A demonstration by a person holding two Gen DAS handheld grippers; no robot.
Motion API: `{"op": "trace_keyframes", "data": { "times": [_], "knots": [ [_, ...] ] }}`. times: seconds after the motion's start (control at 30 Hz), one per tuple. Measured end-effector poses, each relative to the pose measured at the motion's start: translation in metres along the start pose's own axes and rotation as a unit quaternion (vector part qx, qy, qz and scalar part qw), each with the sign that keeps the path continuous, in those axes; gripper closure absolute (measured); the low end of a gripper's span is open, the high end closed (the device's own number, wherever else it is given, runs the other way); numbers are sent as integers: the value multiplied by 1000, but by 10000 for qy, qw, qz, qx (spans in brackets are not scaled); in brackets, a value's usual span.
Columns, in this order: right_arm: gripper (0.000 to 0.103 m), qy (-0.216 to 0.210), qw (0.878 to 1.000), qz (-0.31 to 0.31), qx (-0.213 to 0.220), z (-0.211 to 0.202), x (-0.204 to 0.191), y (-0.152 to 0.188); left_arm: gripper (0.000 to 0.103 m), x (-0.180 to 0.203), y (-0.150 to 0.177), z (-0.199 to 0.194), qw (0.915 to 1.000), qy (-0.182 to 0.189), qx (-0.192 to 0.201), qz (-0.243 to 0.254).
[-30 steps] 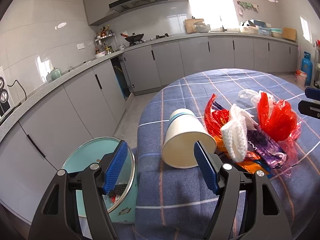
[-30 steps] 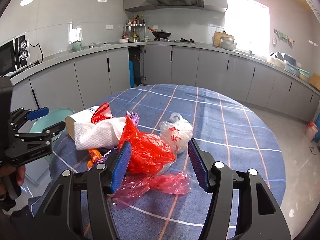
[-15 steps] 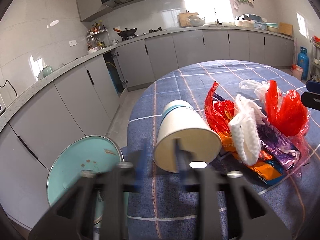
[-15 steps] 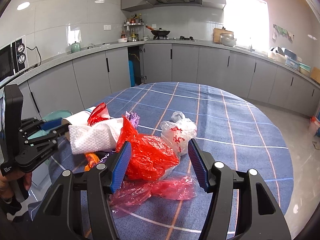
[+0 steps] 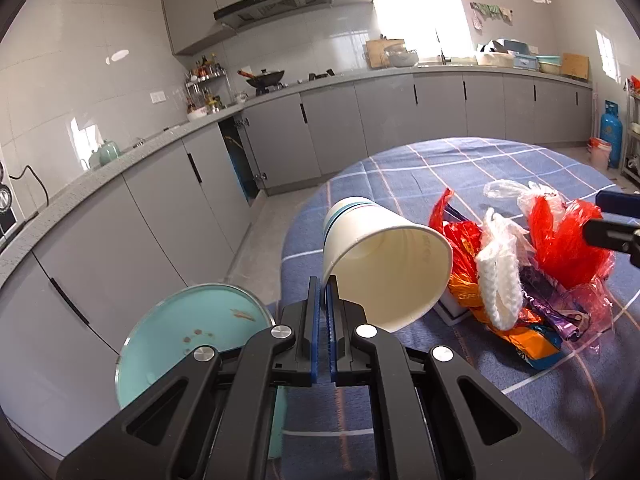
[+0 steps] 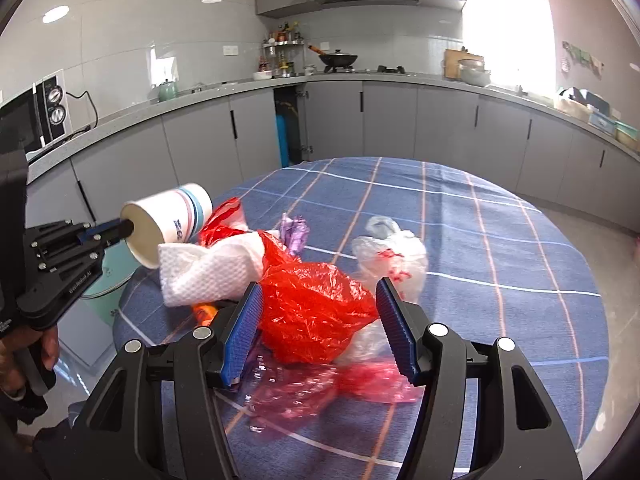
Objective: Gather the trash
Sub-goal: 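Grasp the white paper cup with the left tool while the right tool grasps the red plastic bag, then carry the paper cup and red bag over the wastebasket with both tools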
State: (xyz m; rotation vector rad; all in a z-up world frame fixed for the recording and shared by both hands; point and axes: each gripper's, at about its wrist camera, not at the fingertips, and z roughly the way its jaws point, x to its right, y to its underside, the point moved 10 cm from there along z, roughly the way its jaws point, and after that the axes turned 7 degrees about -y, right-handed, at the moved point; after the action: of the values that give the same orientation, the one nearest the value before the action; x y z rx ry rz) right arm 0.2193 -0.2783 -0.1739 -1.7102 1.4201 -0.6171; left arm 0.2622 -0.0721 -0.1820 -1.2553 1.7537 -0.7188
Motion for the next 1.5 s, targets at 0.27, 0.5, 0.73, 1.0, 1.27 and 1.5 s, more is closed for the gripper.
{"op": "trace_keyframes", "data": {
  "times": [0.27, 0.5, 0.73, 1.0, 1.27, 1.5],
  "knots": [
    [87, -219, 9993, -248, -179, 7, -19, 5, 99, -11, -1, -21, 9998, -95, 182, 89],
    [97, -72, 9990, -439, 63, -3, -27, -3, 99, -23, -3, -37, 9994, -188, 289, 33],
    [97, -75, 9981, -492, 358, -15, -33, -19, 99, -23, -3, -48, 9992, -193, 343, -1],
    [98, -122, 9966, -567, 586, -21, -42, -39, 99, -38, -7, -55, 9986, -333, 385, -157],
    [98, -258, 9942, -723, 751, -16, -62, -62, 99, -64, -12, -61, 9969, -533, 448, -354],
    [98, -436, 9910, -919, 873, -9, -88, -81, 99, -90, -11, -63, 9949, -717, 462, -532]
  ]
}}
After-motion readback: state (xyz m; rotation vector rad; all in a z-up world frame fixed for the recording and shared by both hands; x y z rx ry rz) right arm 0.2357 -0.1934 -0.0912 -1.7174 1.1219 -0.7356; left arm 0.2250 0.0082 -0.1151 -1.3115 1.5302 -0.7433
